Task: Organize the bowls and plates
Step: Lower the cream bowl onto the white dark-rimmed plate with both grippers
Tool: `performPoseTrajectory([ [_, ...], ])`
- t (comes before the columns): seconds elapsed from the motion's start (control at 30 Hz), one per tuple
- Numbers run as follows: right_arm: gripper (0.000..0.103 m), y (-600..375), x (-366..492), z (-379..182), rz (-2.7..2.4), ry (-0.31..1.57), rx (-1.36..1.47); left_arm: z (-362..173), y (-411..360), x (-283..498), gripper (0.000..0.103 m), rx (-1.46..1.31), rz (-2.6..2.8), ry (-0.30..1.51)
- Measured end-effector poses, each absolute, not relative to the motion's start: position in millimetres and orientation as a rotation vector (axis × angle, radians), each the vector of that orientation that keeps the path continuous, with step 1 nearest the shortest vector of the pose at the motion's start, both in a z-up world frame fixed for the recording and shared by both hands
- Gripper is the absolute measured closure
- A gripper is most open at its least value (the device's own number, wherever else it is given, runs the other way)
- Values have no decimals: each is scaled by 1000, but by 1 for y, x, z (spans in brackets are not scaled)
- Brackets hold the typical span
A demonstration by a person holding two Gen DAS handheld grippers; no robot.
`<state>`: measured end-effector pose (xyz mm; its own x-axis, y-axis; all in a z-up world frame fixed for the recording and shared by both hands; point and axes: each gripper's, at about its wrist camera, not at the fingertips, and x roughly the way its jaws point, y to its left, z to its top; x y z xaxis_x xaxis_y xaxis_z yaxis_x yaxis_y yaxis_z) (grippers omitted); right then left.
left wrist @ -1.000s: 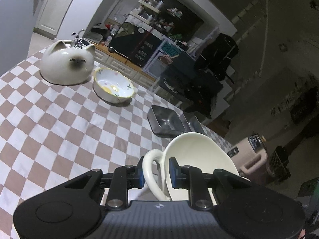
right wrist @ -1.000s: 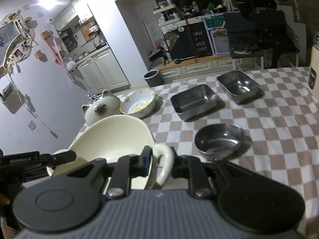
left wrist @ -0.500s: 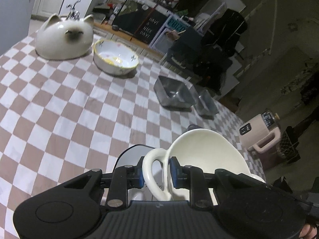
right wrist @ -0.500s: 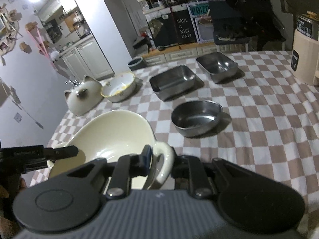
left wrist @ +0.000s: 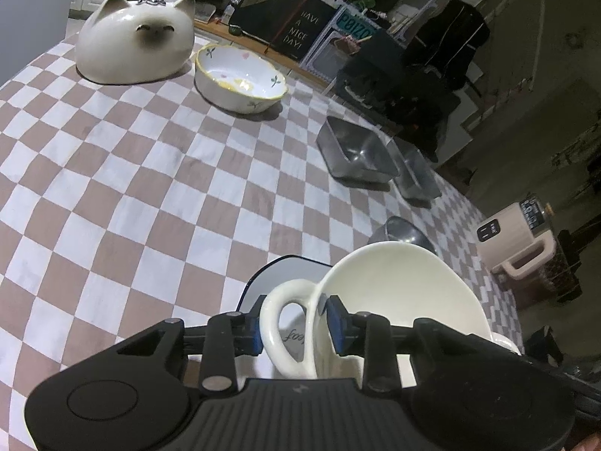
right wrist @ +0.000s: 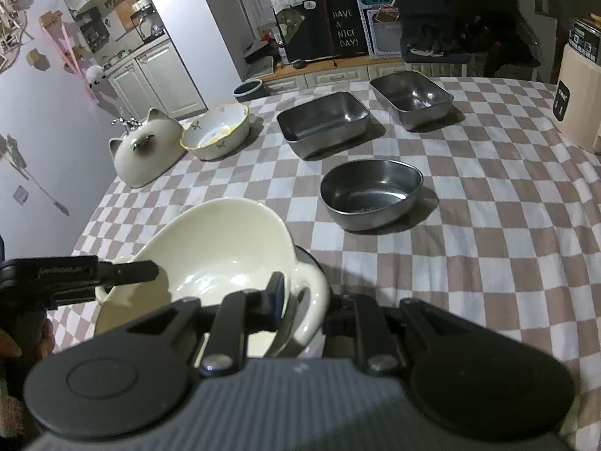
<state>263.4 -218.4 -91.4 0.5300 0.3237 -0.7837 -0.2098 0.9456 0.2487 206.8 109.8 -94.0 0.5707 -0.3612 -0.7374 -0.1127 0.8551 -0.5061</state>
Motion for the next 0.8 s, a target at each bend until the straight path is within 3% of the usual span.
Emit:
performPoseTrajectory([
  [0.8,80,-190,276,-107,307,1028,49,-121,105,227,55,-396,-119,1034],
])
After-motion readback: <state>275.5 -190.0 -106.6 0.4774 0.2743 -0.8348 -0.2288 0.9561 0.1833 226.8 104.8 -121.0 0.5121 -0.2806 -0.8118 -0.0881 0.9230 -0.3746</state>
